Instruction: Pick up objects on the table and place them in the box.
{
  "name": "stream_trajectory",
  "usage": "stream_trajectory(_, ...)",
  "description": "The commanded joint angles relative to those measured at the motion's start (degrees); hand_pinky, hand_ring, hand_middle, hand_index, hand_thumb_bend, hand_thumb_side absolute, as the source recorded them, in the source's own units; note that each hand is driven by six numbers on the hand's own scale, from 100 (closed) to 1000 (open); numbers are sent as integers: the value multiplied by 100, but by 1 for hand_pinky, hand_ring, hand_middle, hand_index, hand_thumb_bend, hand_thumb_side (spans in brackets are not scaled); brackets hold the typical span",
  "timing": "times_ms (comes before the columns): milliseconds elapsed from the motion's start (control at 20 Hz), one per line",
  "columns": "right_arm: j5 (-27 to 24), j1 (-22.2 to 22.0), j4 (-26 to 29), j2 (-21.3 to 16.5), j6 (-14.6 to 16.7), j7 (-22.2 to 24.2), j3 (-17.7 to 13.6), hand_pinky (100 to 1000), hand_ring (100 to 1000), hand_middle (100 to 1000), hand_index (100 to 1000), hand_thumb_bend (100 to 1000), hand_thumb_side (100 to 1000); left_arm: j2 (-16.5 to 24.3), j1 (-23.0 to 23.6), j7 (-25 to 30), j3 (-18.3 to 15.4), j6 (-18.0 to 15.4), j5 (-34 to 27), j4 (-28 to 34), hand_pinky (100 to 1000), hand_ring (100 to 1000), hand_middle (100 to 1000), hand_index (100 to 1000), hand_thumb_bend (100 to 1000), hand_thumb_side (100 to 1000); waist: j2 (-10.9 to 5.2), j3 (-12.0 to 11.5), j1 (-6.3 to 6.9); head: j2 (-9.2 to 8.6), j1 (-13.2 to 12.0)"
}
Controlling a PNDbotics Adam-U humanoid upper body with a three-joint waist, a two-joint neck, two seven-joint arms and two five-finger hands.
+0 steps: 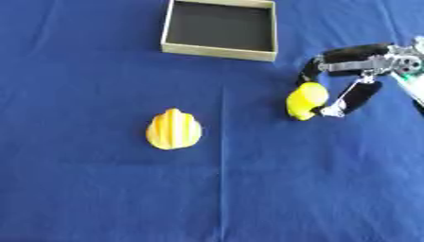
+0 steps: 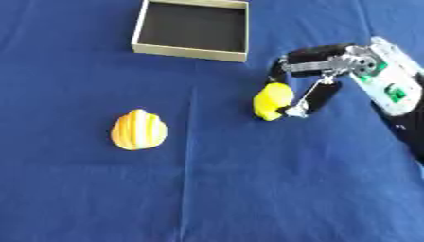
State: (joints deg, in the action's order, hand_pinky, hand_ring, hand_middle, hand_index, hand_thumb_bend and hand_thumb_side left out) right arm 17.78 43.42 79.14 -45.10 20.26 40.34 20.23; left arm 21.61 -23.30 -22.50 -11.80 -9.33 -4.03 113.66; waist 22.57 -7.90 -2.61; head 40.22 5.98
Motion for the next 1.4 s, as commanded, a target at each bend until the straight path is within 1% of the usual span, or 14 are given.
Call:
stream_trajectory(50, -344, 32, 375, -245, -152, -150, -217, 862, 819, 522, 563, 100, 134, 81, -67, 9, -13, -11, 0, 93, 793, 772, 700, 781, 100, 722, -120, 11, 19, 0, -32)
stream_trajectory(200, -629, 40, 771, -342, -338, -308, -407, 861, 818, 524, 564, 100, 113, 91, -69, 3, -15, -13, 5, 93, 793, 772, 700, 781, 100, 722, -123, 25, 28, -1, -41)
stream_trajectory(350, -847, 160, 1159, -427, -526, -405, -575, 862, 813, 534, 577, 100, 100, 103, -70, 0, -15, -18, 13, 93, 794, 773, 700, 782, 100, 720, -121, 39, 42, -12, -34)
stream_trajectory(450, -921, 369, 1271, -457, -650, -464, -663, 867, 802, 537, 583, 100, 100, 117, -77, -2, -12, -25, 17, 93, 794, 773, 701, 782, 100, 719, -115, 52, 54, -39, -4)
stream_trajectory(550, -911, 662, 1194, -418, -774, -533, -697, 868, 794, 548, 597, 100, 100, 133, -91, 5, 0, -35, 22, 93, 794, 773, 701, 782, 100, 717, -101, 66, 70, -81, 32)
stream_trajectory(750, -693, 1332, 682, -101, -940, -745, -695, 863, 778, 552, 605, 100, 100, 156, -146, 34, 38, -55, 13, 93, 793, 773, 702, 782, 100, 716, -35, 29, 94, -198, 194)
stream_trajectory(950, -152, 1919, -126, 358, -976, -1033, -727, 864, 780, 561, 618, 100, 100, 182, -277, 90, 96, -125, 0, 93, 794, 773, 702, 782, 100, 709, 72, -94, 84, -369, 428)
stream_trajectory(1050, 131, 2120, -530, 566, -942, -1187, -772, 867, 781, 563, 620, 100, 100, 204, -338, 126, 130, -174, -4, 93, 794, 773, 702, 782, 100, 708, 140, -170, 66, -473, 570)
stream_trajectory(1200, 499, 2341, -1085, 843, -875, -1461, -895, 873, 785, 572, 630, 100, 125, 223, -408, 175, 169, -221, -23, 93, 794, 774, 703, 782, 100, 711, 252, -297, 23, -622, 774)
stream_trajectory(1400, 1021, 2519, -1664, 1067, -753, -1780, -1013, 887, 798, 589, 650, 100, 131, 215, -501, 224, 195, -244, -61, 93, 794, 774, 703, 782, 100, 716, 381, -475, -56, -746, 914)
